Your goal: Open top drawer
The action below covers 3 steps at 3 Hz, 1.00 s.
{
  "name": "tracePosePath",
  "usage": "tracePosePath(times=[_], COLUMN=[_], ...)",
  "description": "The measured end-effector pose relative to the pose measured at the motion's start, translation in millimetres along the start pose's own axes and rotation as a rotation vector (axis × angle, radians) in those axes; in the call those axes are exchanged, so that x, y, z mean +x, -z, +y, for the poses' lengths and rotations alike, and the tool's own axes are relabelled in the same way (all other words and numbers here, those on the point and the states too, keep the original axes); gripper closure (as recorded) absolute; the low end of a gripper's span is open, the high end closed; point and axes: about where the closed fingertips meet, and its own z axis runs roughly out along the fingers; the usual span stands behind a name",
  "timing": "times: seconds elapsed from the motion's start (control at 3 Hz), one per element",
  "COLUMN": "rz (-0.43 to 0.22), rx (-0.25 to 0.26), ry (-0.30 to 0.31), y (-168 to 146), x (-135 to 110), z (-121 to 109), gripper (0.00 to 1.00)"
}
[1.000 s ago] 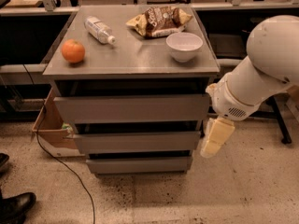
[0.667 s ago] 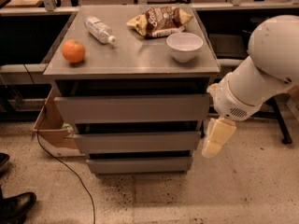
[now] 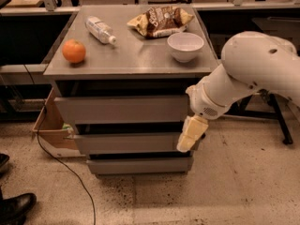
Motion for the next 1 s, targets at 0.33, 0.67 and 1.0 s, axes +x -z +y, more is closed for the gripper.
tracePosePath(times=[0.33,0.67,1.0], rz=[-0.045,-0.069,-0.095], rx=[0.000,0.012,0.034], ry=[-0.015,-0.038,-0.052], y=[-35.8,-69.5,-98.5], x=[-16.7,-25.7,-35.9], z=[-11.6,-22.9,-41.4], gripper=[0.00,0.00,0.00])
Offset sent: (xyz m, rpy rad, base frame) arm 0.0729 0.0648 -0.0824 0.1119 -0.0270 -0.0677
